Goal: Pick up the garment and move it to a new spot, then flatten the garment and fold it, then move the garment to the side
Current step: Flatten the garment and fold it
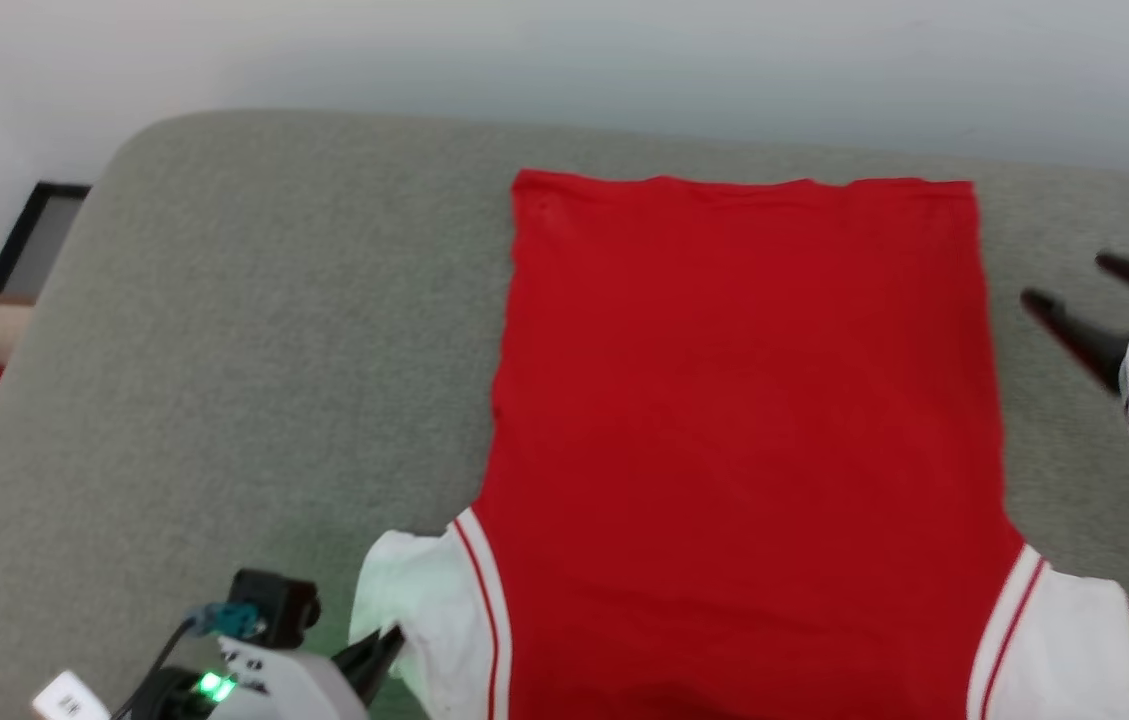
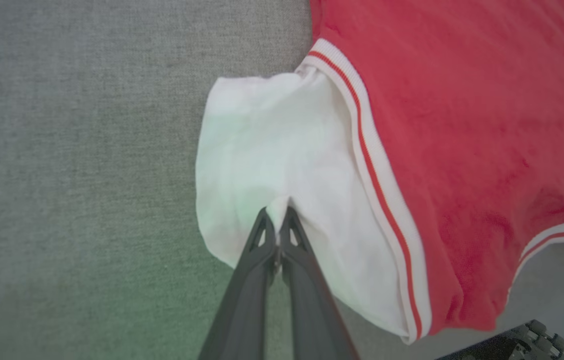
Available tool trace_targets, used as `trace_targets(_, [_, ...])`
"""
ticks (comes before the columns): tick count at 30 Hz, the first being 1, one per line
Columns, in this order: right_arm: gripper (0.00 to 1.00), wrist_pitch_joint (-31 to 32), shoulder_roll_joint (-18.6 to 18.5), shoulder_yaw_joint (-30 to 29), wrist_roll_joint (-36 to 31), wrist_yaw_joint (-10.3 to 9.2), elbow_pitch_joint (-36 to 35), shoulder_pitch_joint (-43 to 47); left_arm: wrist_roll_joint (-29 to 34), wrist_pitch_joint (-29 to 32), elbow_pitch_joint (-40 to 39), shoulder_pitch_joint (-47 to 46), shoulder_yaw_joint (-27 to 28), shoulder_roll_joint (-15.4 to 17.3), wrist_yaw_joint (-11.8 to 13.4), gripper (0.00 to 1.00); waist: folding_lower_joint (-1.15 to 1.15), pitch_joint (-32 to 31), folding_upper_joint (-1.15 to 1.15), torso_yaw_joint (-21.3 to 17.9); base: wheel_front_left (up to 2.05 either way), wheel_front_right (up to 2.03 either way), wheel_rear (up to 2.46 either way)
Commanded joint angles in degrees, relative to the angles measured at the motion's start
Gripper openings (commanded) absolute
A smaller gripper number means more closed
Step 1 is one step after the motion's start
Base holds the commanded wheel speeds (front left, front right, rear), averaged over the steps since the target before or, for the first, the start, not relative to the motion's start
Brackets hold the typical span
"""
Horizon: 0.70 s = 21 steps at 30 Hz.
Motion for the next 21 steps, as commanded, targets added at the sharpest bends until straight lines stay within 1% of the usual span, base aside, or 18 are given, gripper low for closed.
trace_targets(1, [1.0, -0.2, 0.8, 0.2, -0.6, -0.05, 2.8, -2.4, 0.7, 0.3, 0.4, -1.2, -0.2, -0.9, -0.7, 0.0, 0.0, 2.5, 0.0, 3.0, 0.0, 0.0, 0.0])
trace_targets(7, [1.0, 0.9, 2.3, 1.2, -2.3, -0.05, 18.8, -14.2, 3.3, 1.5, 2.8, -6.0, -1.2, -5.4, -3.8, 0.0, 0.0, 7.1, 0.0, 8.4, 0.0, 0.0, 0.0])
trace_targets(8, [1.0, 0.9, 2.3, 1.2, -2.3, -0.05, 18.8, -14.2, 3.3, 1.5, 2.8, -6.0, -1.2, -5.4, -3.8, 0.0, 0.0, 7.1, 0.0, 8.4, 0.0, 0.0, 0.0])
trace_targets(12, [1.0, 1.9, 3.2, 0.7, -2.8, -0.05, 28.9, -20.4, 4.7, 1.8, 5.0, -8.7, -1.8, -8.8, -6.2, 0.0, 0.0, 9.9, 0.0, 11.9, 0.0, 0.0, 0.0])
trace_targets(15, [1.0, 2.8, 3.1, -0.2, -3.6, -0.05, 35.6, -23.9, 5.4, 2.0, 6.9, -10.3, -2.1, -11.1, -7.9, 0.0, 0.0, 11.9, 0.0, 14.3, 0.0, 0.0, 0.0])
trace_targets(20, [1.0, 4.1, 2.3, -1.0, -6.1, -0.05, 44.3, -28.0, 6.2, 1.9, 9.9, -12.0, -2.8, -14.5, -10.3, 0.0, 0.0, 14.7, 0.0, 17.9, 0.0, 0.0, 0.0])
trace_targets(21, [1.0, 4.0, 2.3, -1.4, -6.6, -0.05, 47.3, -28.9, 6.5, 1.9, 11.1, -12.5, -3.1, -15.7, -11.3, 0.0, 0.0, 15.7, 0.0, 19.1, 0.0, 0.0, 0.0])
